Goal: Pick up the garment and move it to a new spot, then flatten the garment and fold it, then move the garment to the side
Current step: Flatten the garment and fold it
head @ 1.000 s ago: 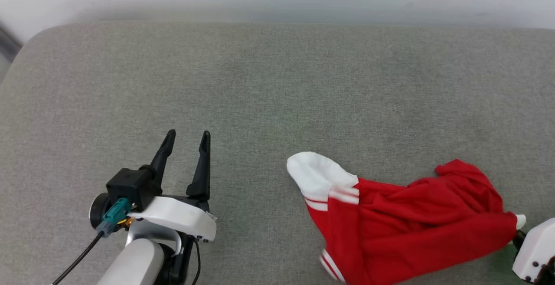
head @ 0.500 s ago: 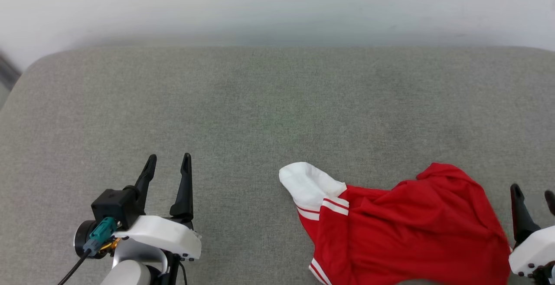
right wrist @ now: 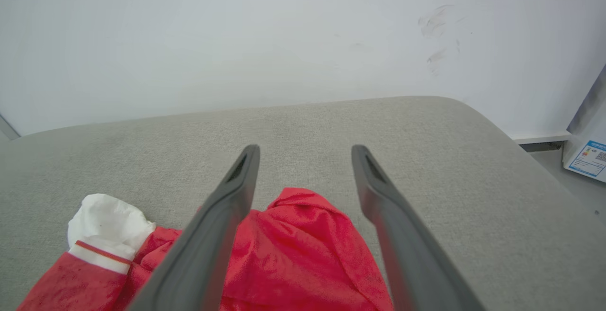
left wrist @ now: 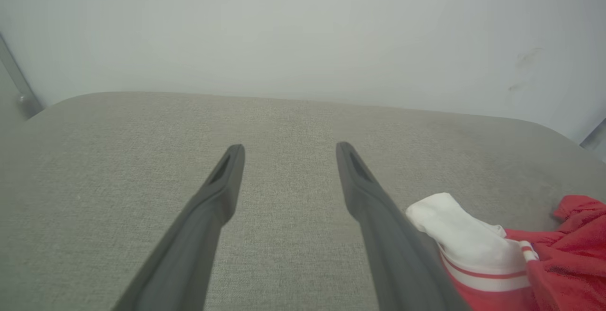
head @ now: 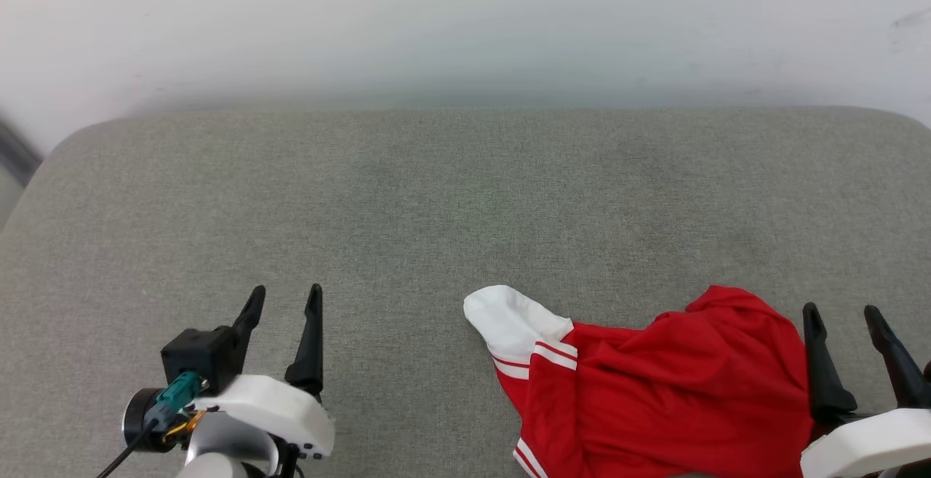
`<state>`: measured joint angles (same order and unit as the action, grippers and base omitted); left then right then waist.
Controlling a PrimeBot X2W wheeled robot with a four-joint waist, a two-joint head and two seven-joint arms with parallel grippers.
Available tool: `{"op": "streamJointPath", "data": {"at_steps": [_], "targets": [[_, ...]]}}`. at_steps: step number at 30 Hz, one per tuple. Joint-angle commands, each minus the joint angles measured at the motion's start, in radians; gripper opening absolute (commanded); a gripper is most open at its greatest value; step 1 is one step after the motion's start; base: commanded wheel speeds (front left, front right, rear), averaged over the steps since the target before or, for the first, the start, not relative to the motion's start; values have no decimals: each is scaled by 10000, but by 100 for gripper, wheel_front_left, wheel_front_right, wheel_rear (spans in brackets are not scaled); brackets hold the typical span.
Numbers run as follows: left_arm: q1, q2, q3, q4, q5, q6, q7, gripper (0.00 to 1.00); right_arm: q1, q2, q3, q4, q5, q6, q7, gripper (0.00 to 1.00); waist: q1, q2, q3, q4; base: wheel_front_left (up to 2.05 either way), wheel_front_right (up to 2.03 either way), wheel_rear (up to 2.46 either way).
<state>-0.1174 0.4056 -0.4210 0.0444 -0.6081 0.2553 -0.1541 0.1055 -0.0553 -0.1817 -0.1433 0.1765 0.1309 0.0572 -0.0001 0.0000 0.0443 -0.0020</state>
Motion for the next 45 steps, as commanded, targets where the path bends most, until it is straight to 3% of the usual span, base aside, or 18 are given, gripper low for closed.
{"op": "streamJointPath", "data": {"at_steps": [1,7,17,30,31,32,33,37,45], "targets": [[-206,51,-77,-91,55,-59,121,100,139,45,103,-173,-16,-4,-63,100,1,0,21,-19,0,0,0],[-1508,-59,-890,-113,153,-661,1426,100,80,54,555,-869,159,-4,-198,100,1,0,453,-247,0,0,0],[-3624,-348,-2111,1114,-98,-1851,4050,100,-644,54,1223,-1518,279,-4,-485,100,1,0,1727,-1056,0,0,0],[-4227,308,-3534,1893,-80,-2804,7190,98,-1046,55,1470,-1264,257,-5,-755,100,1,0,2463,-1375,0,0,0],[-4205,358,-3662,1925,-87,-2895,7418,47,-1050,55,1480,-1241,289,-5,-774,100,1,0,2464,-1378,0,0,0],[-4233,397,-3766,1940,-95,-2960,7604,9,-1069,55,1487,-1217,316,-5,-802,100,1,0,2467,-1383,0,0,0],[-4274,450,-3865,1950,-39,-3029,7763,0,-1094,55,1505,-1193,348,-4,-818,100,1,0,2465,-1396,0,0,0],[-4424,507,-3693,1832,29,-2938,7483,0,-1091,55,1498,-1084,477,-5,-871,100,1,0,2405,-1412,0,0,0],[-4211,792,-2549,1009,87,-2028,5689,0,-828,54,1207,-964,667,-4,-811,100,1,0,2083,-1033,0,0,0]]}}
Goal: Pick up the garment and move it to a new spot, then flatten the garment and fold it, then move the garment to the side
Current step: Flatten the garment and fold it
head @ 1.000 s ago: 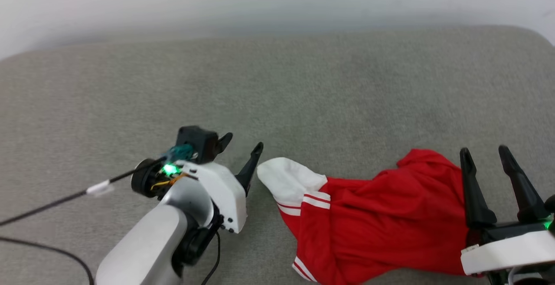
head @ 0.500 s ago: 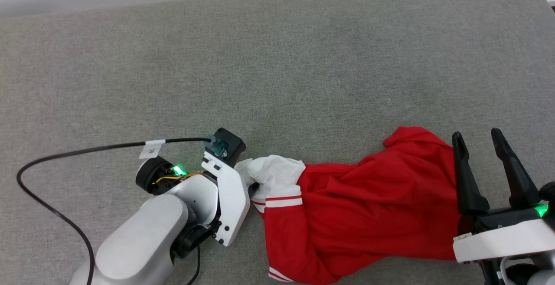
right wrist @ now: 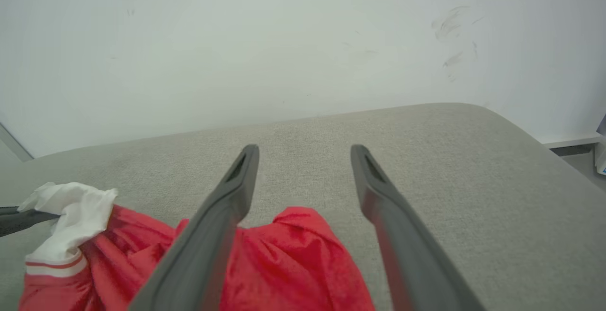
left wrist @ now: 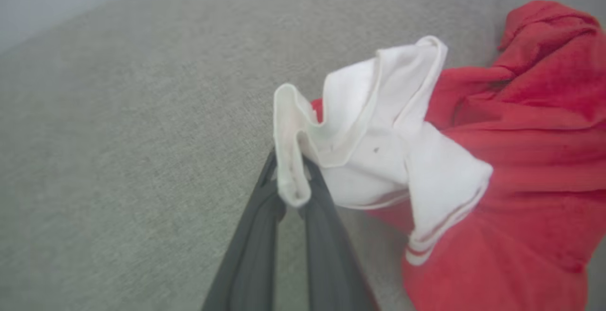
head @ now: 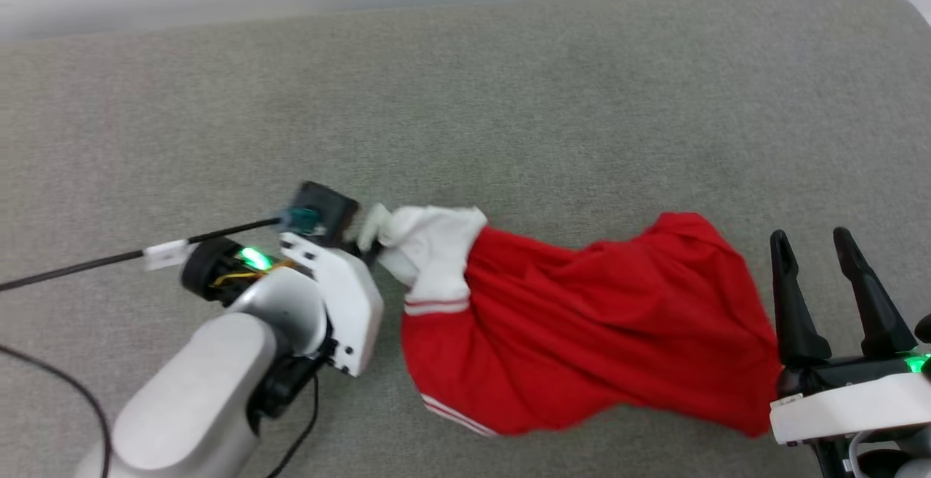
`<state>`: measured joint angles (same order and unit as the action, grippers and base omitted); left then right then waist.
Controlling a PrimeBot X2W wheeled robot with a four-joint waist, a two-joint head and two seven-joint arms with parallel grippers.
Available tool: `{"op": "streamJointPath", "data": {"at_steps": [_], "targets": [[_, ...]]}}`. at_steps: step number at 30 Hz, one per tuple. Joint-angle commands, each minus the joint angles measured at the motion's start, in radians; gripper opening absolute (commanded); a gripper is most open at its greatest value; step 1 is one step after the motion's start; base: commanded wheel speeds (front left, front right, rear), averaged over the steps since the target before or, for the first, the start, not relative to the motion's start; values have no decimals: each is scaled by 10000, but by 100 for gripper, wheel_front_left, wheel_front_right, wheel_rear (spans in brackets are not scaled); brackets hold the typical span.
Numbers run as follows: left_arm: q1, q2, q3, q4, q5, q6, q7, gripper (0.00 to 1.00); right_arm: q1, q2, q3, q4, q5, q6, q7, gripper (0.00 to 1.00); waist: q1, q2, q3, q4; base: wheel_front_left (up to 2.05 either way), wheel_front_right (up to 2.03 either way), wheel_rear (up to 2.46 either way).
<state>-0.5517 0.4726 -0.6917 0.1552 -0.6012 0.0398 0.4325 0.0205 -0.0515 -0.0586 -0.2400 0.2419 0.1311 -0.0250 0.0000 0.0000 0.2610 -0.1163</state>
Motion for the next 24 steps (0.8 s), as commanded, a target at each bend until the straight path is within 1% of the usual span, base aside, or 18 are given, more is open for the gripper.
{"op": "streamJointPath", "data": {"at_steps": [1,3,5,8,10,11,13,14,15,16,19,24], "targets": [[245,201,328,-237,9,303,-394,0,41,17,-53,5,13,-6,34,100,0,0,-131,185,0,0,0],[581,314,748,-571,-118,660,-875,0,71,16,-128,-31,33,-6,65,100,0,0,-188,348,0,0,0],[1085,498,1167,-845,-261,1118,-1233,0,94,15,-240,-57,41,-6,121,100,0,0,-249,514,0,0,0],[2097,530,1794,-1169,-811,1702,-1671,0,151,13,-421,-111,37,-7,204,100,0,0,-306,755,0,0,0],[2888,472,2162,-1178,-1258,2009,-1895,0,181,15,-508,-145,37,-6,255,100,0,0,-335,878,0,0,0],[3246,445,2330,-1117,-1478,2102,-2011,0,179,15,-542,-168,38,-6,275,100,0,0,-342,920,0,0,0],[3833,264,2579,-919,-1936,2139,-2257,0,161,13,-642,-191,49,-6,315,100,0,0,-361,1019,0,0,0],[4081,209,2656,-754,-2099,2107,-2369,18,155,15,-665,-195,53,-6,347,100,0,0,-390,1061,0,0,0],[4243,133,2753,-586,-2236,2063,-2526,67,146,15,-671,-212,47,-6,367,100,0,0,-400,1084,0,0,0],[4320,58,2812,-401,-2267,2016,-2728,100,131,13,-692,-234,11,-7,387,100,0,0,-433,1121,0,0,0],[4356,-215,2961,-73,-2175,2002,-3486,100,93,13,-659,-301,-109,-7,407,100,0,0,-580,1156,0,0,0],[4139,-540,3191,-52,-1646,2105,-5092,100,253,13,-646,-370,-163,-6,557,100,0,0,-962,1158,0,0,0]]}}
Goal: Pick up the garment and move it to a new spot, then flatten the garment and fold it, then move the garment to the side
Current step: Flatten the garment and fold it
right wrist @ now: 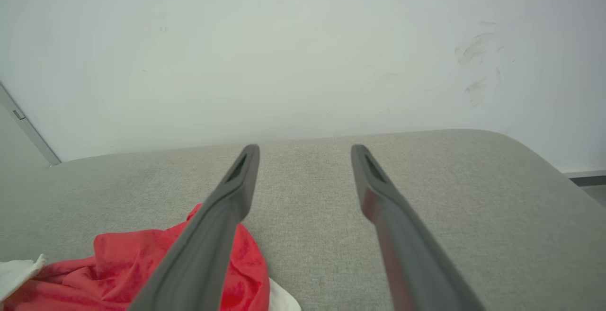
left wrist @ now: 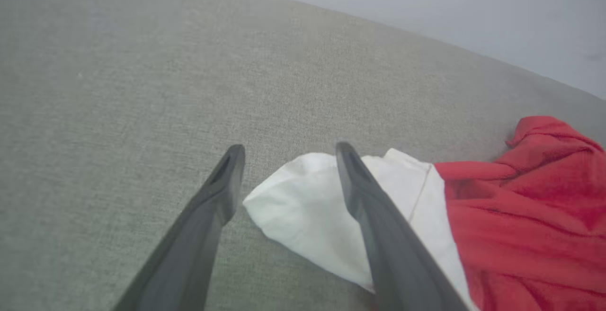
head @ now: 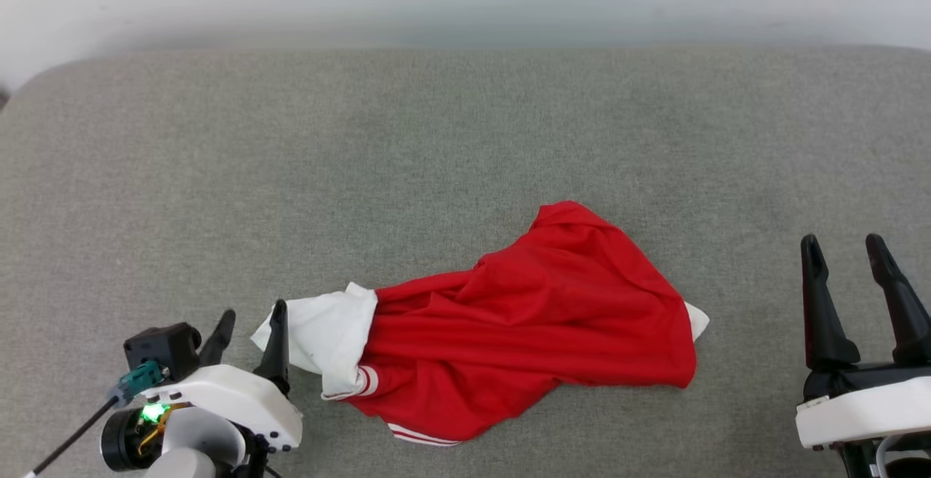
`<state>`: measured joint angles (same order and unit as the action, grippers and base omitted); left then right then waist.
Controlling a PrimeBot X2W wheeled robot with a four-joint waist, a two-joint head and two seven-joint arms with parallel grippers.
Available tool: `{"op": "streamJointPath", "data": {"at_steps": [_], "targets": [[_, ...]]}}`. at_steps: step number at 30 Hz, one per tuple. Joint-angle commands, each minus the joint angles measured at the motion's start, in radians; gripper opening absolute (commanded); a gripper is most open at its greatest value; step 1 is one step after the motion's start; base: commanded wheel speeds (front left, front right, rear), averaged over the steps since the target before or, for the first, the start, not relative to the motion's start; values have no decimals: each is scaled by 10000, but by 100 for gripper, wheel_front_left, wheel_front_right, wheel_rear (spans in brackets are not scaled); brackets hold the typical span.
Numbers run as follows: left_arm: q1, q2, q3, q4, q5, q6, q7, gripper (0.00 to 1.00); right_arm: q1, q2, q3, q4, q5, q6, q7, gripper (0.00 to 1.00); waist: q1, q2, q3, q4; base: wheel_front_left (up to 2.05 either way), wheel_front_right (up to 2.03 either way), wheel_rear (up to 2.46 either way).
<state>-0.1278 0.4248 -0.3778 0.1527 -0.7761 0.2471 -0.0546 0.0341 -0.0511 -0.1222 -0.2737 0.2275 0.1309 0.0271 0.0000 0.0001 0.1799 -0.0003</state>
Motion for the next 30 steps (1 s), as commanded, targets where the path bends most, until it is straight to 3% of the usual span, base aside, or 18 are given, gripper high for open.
{"op": "streamJointPath", "data": {"at_steps": [1,7,15,22,26,30], "targets": [[-136,-68,35,-44,256,55,-455,100,149,10,-13,-18,-16,-5,65,100,0,-1,-238,-15,0,0,0],[-361,-22,-122,-599,1214,316,-1531,100,502,10,-207,104,111,-4,371,100,0,-1,-719,-117,0,0,0],[-1,-30,-247,-1902,1991,773,-1881,100,1005,11,-820,499,288,-4,1407,100,0,-1,-992,-246,0,0,0],[305,64,-375,-2691,2184,1063,-1780,100,757,-530,-740,1362,774,-4,3963,100,0,-1,-902,-121,0,0,0],[128,-7,-495,-2864,2214,994,-1744,100,98,-1140,-337,2106,1185,-4,5463,100,0,-1,-641,156,0,0,0],[-113,-100,-538,-2916,2243,936,-1779,100,-585,-1544,35,2723,1507,-5,6230,100,0,-1,-343,438,0,0,0]]}}
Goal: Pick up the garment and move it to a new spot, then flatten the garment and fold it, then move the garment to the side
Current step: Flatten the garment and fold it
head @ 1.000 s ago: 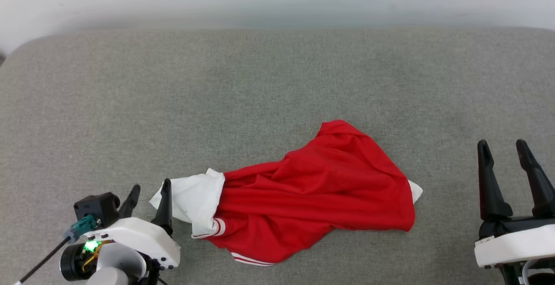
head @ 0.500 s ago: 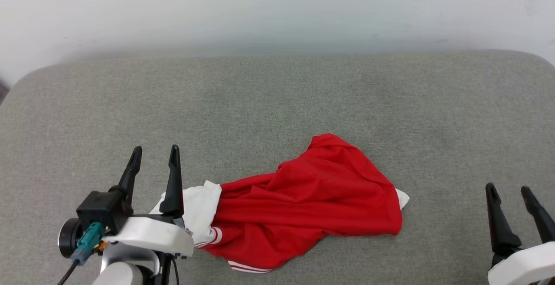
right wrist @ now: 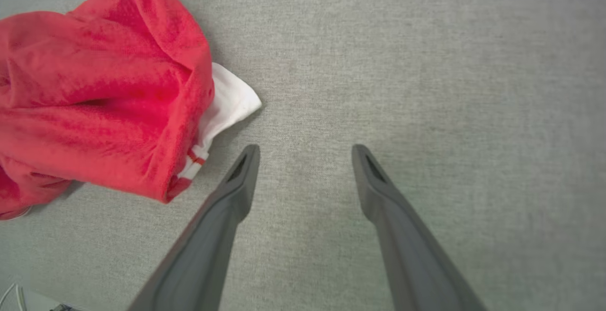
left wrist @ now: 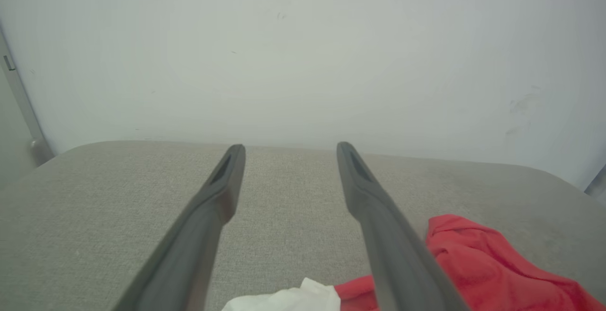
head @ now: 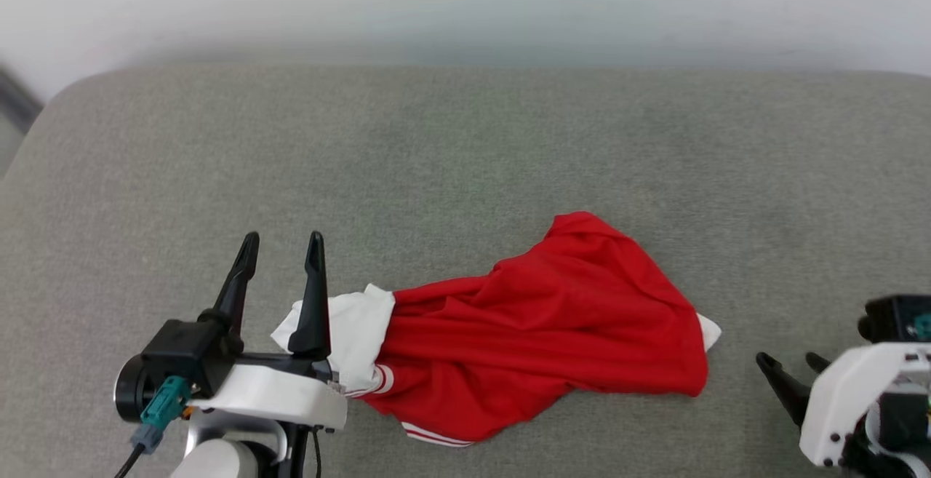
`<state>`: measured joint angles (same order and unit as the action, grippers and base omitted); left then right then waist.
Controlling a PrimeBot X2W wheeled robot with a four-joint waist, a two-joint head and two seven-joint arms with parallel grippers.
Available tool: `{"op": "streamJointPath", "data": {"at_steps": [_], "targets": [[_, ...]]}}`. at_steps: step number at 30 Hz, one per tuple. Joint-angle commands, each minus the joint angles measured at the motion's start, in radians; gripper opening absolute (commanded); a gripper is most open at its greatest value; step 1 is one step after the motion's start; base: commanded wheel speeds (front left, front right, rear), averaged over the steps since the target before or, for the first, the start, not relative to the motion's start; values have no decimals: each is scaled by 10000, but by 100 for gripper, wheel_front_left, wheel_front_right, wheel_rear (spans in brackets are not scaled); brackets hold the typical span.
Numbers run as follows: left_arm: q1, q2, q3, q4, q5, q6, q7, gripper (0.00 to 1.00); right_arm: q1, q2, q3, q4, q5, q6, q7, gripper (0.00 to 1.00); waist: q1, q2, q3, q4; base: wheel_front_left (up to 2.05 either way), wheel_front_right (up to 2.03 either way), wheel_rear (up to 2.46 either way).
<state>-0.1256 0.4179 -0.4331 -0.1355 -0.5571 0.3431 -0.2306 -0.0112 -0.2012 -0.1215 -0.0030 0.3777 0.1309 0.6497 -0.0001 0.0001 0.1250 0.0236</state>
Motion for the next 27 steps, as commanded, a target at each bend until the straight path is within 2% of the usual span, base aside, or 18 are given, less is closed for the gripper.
{"op": "streamJointPath", "data": {"at_steps": [1,9,10,12,13,14,15,22,27], "targets": [[-193,-63,-4,-28,58,-62,-32,100,-371,-159,177,230,116,-4,205,100,1,-1,312,294,0,0,0],[-631,-337,31,252,35,-327,-190,100,-2014,-817,1561,1765,591,-5,731,100,1,-1,1024,810,0,0,0],[-703,-406,47,387,44,-416,-236,100,-2254,-945,2029,2473,729,-5,1142,100,1,-1,1144,871,0,0,0],[-725,-441,59,469,68,-453,-265,100,-2260,-949,2359,2836,874,-4,1375,100,1,-1,1179,891,0,0,0],[-744,-461,70,506,76,-485,-279,100,-2243,-939,2501,2968,977,-4,1473,82,1,-1,1185,895,0,0,0],[-751,-480,77,534,85,-501,-282,100,-2249,-930,2619,3070,1068,-4,1559,34,1,-1,1182,891,0,0,0],[-740,-502,84,558,81,-511,-281,100,-2271,-962,2739,3093,1102,-2,1579,0,1,-1,1164,880,0,0,0],[-501,-567,191,647,83,-485,-308,100,-3228,-1580,2536,1883,902,-5,883,0,1,-1,908,525,0,0,0],[-463,-527,217,613,75,-480,-319,100,-3246,-1691,1534,786,459,-7,878,0,1,-1,793,186,0,0,0]]}}
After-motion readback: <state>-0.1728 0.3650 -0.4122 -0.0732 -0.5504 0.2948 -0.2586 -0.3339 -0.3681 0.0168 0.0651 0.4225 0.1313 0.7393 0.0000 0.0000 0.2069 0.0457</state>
